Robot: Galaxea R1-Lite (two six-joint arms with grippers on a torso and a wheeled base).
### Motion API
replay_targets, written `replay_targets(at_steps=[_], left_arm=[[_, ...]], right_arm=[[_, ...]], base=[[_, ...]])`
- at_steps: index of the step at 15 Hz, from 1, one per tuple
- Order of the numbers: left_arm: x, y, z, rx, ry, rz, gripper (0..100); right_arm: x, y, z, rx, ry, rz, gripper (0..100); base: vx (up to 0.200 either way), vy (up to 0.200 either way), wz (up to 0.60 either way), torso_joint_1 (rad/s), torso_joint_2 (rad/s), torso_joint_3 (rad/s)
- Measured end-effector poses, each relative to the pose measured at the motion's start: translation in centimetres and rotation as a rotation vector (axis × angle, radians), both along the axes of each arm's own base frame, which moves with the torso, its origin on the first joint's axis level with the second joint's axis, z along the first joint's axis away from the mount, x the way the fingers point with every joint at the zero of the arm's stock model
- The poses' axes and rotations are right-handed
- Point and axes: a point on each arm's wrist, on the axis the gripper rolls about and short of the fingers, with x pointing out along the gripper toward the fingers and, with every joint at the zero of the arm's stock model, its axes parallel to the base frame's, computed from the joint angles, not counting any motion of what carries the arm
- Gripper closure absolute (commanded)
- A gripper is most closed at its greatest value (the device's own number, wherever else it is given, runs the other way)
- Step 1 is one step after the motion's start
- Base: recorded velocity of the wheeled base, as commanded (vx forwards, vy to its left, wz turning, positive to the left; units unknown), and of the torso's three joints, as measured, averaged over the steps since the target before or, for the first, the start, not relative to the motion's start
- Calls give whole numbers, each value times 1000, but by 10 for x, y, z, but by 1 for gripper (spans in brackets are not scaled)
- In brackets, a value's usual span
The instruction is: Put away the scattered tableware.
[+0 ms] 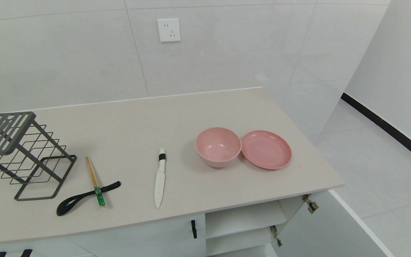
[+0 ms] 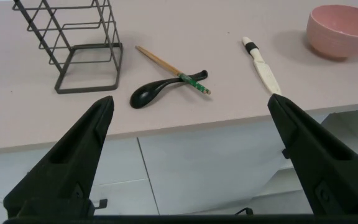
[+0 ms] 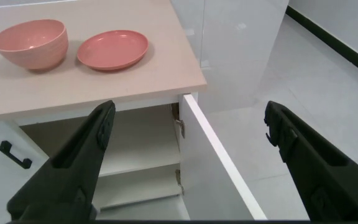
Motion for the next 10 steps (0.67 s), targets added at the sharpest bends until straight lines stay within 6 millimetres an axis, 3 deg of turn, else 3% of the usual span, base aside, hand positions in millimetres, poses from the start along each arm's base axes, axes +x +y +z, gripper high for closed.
replay_targets(at_steps=[7,10], left_arm=[[0,0,0,0,0,0,0],[0,0,0,-1,0,0,0]], right_arm=[[0,0,0,0,0,1,0],[0,0,0,-1,0,0,0]], base=[[0,0,0,0,0,0],[0,0,0,146,-303,-150]])
